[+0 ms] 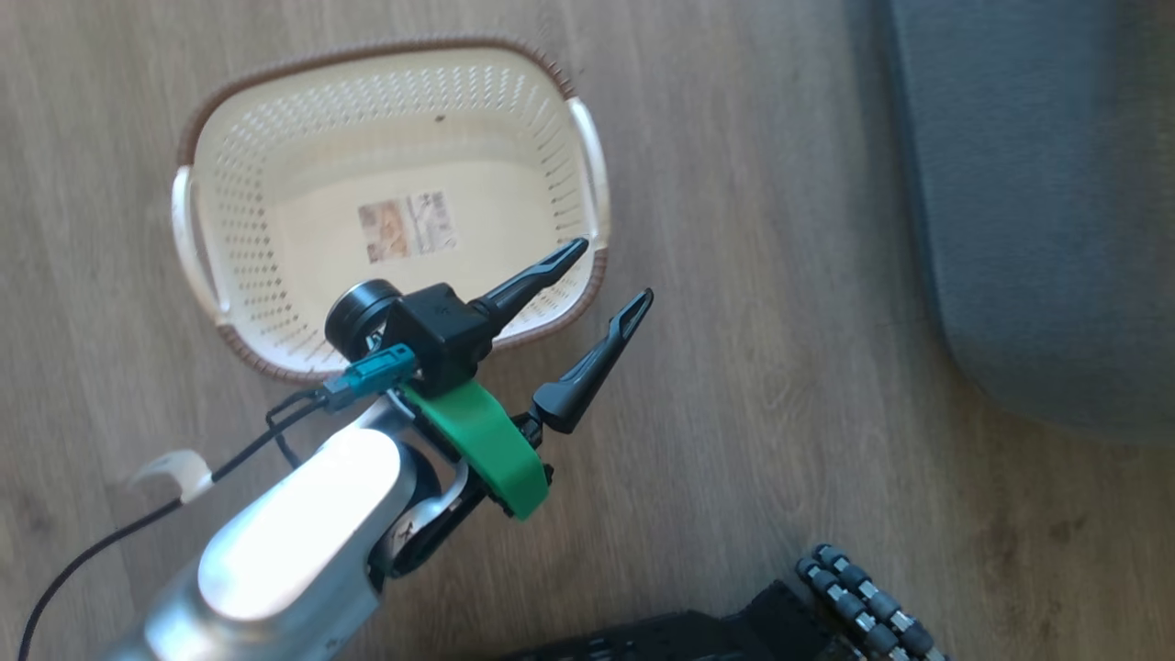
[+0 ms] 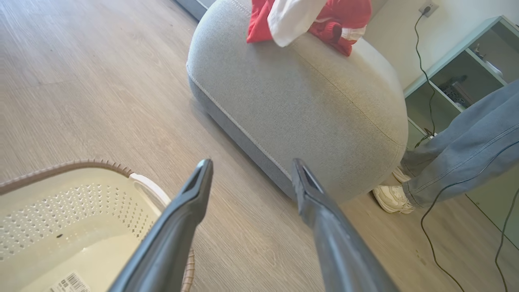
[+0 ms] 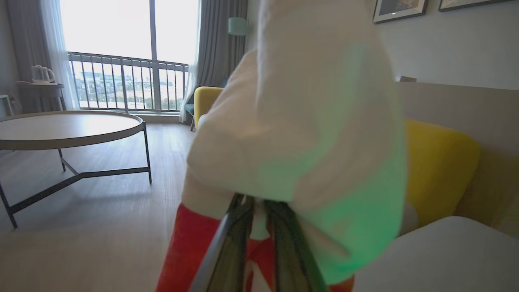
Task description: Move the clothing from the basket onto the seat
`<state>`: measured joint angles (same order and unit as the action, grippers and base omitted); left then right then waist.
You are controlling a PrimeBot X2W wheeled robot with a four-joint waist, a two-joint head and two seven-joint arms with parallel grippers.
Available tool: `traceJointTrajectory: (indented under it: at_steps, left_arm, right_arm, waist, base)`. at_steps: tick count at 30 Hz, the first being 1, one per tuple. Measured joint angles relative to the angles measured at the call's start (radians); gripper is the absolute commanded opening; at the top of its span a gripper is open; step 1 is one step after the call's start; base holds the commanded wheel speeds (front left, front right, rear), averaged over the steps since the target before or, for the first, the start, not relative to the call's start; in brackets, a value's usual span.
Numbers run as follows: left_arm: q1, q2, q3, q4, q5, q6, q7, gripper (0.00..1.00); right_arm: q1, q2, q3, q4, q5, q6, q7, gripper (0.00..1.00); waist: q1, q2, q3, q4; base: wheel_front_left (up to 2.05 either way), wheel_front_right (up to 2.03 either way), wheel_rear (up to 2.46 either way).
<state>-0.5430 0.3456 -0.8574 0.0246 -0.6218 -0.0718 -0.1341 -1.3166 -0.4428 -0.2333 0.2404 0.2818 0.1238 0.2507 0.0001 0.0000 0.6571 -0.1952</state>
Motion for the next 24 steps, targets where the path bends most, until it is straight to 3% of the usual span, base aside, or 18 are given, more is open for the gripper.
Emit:
traceJointTrajectory:
  at_steps: [8,15,19,24]
  left_arm:
    - [-0.012,0.043,0.03,-0.014,-0.005,0.002,-0.008,1.0]
    - [-0.013,0.077,0.031,-0.083,-0.004,0.021,0.033,1.0]
    - [-0.013,0.113,0.034,-0.114,-0.003,0.046,0.06,1.0]
    - [-0.003,0.166,0.055,-0.147,-0.003,0.074,0.08,1.0]
  right_arm:
    - [-0.146,-0.072,-0.209,-0.005,-0.105,0.0,0.086,0.0]
    - [-0.039,-0.088,-0.391,-0.011,-0.161,0.0,0.103,0.0]
    - [0.129,-0.001,-0.525,0.04,-0.205,0.0,0.044,0.0]
    - [0.213,0.131,-0.602,0.11,-0.258,0.0,-0.041,0.0]
  waist:
    - [0.0,0.0,0.078,0.027]
    - [0.0,0.0,0.151,-0.001]
    - [0.0,0.0,0.195,-0.018]
    - [0.0001,0.0,0.235,-0.046]
  base:
    - [0.0,0.0,0.0]
    - [0.0,0.0,0.0]
    - [0.0,0.0,0.0]
    - [0.0,0.0,0.0]
